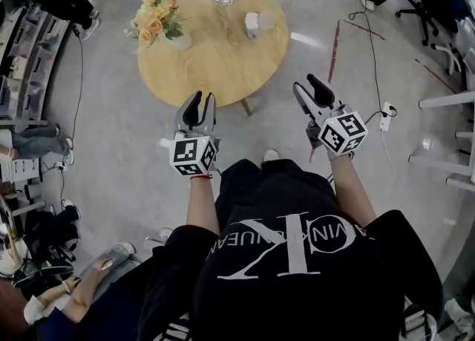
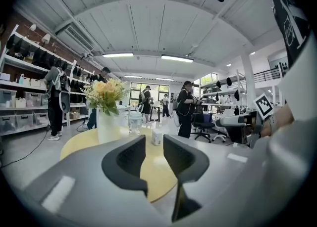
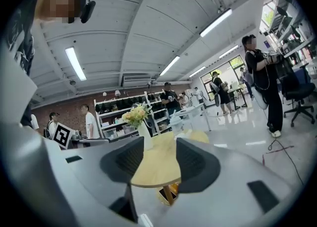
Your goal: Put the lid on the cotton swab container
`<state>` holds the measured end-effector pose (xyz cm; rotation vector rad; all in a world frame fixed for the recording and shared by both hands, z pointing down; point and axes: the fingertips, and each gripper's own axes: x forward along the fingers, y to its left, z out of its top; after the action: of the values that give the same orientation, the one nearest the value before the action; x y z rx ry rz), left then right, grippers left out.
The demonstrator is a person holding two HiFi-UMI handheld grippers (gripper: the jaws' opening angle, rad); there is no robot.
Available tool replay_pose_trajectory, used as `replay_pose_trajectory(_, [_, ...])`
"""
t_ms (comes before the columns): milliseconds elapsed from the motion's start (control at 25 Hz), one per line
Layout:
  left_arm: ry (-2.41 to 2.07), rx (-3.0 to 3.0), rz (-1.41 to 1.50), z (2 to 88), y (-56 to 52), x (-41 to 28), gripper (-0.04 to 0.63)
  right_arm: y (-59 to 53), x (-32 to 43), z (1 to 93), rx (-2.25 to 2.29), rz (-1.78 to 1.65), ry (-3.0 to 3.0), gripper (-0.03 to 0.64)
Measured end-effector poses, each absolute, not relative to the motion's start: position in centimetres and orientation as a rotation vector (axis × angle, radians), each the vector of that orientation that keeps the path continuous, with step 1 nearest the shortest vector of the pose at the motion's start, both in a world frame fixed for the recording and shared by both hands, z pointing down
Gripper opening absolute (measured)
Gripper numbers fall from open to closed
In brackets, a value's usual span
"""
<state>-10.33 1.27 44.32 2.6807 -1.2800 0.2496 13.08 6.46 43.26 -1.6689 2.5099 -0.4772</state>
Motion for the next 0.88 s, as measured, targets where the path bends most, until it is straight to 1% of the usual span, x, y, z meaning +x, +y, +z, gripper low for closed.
replay_pose_trajectory(200, [-1.293, 2.657, 0.256, 44.6, 0.4, -9.8, 0.098, 6.0, 13.9, 44.1, -1.656, -0.518, 2.491, 0.172])
replay_pose_trajectory(520, [-1.214, 2.629, 0.373, 47.5, 0.5, -8.7, 0.098, 4.8, 13.8, 46.2, -1.644, -0.616, 2.479, 0.172])
replay_pose_trajectory(880, [-1.175, 2.636, 0.325, 47.6, -5.7, -7.3, 0.098, -0.4, 13.4, 46.1, -1.642, -0.606, 2.543, 0.172])
